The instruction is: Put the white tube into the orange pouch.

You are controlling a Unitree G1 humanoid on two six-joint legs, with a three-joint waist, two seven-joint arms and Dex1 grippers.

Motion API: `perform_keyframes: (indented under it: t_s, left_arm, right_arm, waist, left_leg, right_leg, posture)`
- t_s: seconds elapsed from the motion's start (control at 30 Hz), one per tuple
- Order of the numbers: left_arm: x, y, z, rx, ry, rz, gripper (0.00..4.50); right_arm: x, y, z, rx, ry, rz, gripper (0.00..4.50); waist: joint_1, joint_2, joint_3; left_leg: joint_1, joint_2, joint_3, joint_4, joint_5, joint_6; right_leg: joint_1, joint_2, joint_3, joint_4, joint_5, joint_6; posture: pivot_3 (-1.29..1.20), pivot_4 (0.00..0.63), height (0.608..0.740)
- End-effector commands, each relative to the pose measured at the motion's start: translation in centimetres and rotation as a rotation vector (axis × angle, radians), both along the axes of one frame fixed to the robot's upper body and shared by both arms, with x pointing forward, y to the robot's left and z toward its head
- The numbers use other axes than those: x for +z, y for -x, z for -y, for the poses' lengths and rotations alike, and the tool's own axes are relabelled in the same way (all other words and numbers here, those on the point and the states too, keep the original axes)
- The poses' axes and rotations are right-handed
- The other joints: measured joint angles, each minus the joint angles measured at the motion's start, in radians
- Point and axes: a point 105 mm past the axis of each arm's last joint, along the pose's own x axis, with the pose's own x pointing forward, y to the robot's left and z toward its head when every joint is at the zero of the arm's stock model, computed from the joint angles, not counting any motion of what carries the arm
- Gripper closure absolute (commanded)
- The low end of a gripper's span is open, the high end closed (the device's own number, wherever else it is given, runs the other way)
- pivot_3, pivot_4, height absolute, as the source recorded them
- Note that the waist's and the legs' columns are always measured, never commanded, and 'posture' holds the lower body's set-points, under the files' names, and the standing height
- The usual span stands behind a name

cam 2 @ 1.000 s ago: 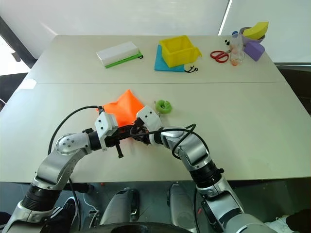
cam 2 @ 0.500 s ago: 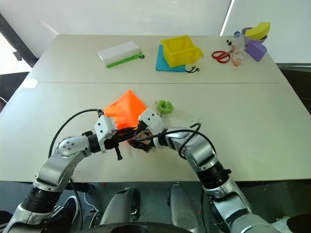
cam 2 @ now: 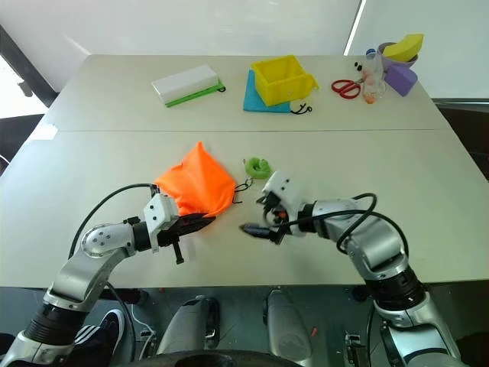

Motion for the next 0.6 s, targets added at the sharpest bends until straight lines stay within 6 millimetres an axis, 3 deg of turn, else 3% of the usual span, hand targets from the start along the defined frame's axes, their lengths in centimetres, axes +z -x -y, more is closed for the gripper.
perform_keyframes:
  t_s: [0.03,0.27,0.43,0.6]
  left_arm:
    - [0.9,-0.1,0.1,-0.012,0.02,0.022,4.5]
    - [2.3,-0.5,0.9,-0.02,0.027,0.043,4.5]
    - [3.3,-0.4,1.7,-0.017,0.03,0.051,4.5]
    - [3.7,-0.4,1.8,-0.006,0.034,0.049,4.5]
  right_arm:
    - [2.3,-4.2,2.2,-0.204,-0.04,0.134,0.06]
    - [2.5,-8.7,1.7,-0.39,-0.082,0.184,0.06]
    - [1.0,-9.0,0.1,-0.34,-0.068,0.118,0.06]
    - [-0.2,-9.1,0.2,-0.345,-0.052,0.062,0.06]
  waist:
    - [0.0,0.0,0.0]
    - [0.0,0.0,0.0]
    - [0.003,0.0,0.0]
    - [0.001,0.0,0.0]
  left_leg:
    - [0.0,0.0,0.0,0.0,0.0,0.0]
    - [0.0,0.0,0.001,-0.003,0.0,0.0]
    - [0.0,-0.001,0.001,-0.004,0.0,0.0]
    - [0.0,-0.001,0.001,-0.004,0.0,0.0]
  right_leg:
    - [0.0,0.0,0.0,0.0,0.0,0.0]
    - [-0.001,0.002,0.0,0.0,0.0,0.001]
    - [-0.001,0.001,0.0,0.0,0.002,0.003]
    - [-0.001,0.001,0.0,0.001,0.002,0.004]
  posture:
    - [0.0,0.15,0.74]
    - [0.0,0.15,0.74]
    - [0.0,0.15,0.74]
    - [0.0,0.15,0.74]
